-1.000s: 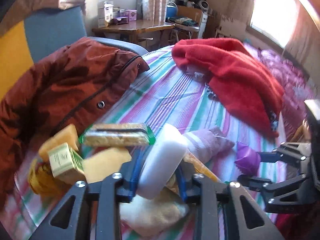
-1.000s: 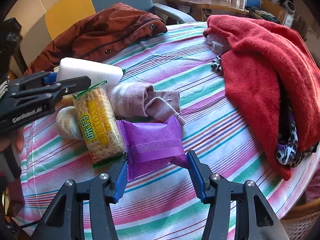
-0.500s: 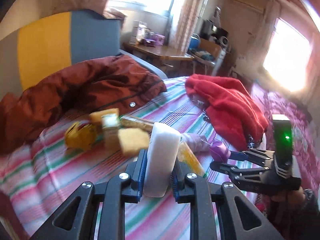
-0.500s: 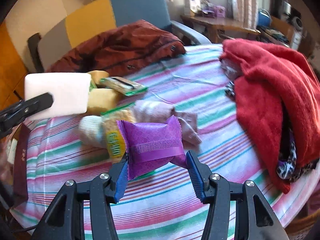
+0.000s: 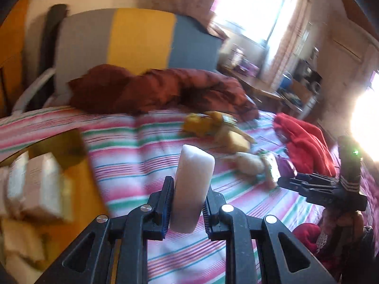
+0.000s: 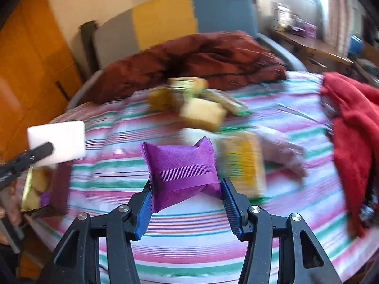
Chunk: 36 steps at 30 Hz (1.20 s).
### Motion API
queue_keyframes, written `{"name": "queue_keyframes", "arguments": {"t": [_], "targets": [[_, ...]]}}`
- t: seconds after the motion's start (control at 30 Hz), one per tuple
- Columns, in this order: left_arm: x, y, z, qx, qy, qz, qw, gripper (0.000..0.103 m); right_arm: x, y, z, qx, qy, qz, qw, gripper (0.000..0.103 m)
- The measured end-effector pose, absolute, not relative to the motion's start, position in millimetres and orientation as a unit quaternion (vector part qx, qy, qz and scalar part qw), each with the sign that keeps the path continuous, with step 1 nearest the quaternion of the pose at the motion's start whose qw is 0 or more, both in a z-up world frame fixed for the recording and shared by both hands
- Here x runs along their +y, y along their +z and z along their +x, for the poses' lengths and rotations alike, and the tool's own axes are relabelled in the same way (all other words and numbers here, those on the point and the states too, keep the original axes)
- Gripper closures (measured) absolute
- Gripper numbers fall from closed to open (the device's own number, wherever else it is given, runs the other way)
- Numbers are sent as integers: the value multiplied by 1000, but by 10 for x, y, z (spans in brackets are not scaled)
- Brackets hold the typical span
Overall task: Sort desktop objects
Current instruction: 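Carry the purple packet and white foam block to the gold tray and release them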
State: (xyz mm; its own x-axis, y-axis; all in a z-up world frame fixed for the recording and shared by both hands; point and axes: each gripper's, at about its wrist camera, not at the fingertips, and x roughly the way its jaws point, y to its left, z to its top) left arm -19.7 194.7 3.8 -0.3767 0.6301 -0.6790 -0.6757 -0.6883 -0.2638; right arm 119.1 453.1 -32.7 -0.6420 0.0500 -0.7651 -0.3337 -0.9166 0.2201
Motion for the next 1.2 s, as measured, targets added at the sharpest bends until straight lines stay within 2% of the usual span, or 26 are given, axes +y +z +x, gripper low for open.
{"name": "queue_keyframes", "arguments": {"t": [0.4, 0.5, 0.57, 0.6, 0.67, 0.97, 1.2], "targets": [[422, 28, -251, -37, 880, -391, 267, 81, 2984, -89, 507, 131, 900, -411, -68, 49], [164, -67, -224, -51, 882, -400, 243, 68, 2604, -67, 308, 136, 896, -408, -109, 48], [30, -128, -209, -63, 882, -406, 231, 54, 2401, -61, 181, 147, 890, -407, -142, 43], [-59, -172, -192, -70, 882, -409, 222, 51, 2303, -67, 117, 157, 887, -404, -156, 42], [-149, -220, -178, -72, 883, -414, 211, 50, 2176, -103, 20, 178, 878, -408, -178, 33], [-400, -201, -115, -102, 891, -401, 187, 50, 2091, -310, 42, 175, 867, -440, -158, 31], [-97, -83, -64, -54, 896, -393, 202, 50, 2302, -459, 214, 158, 870, -454, -107, 28]]}}
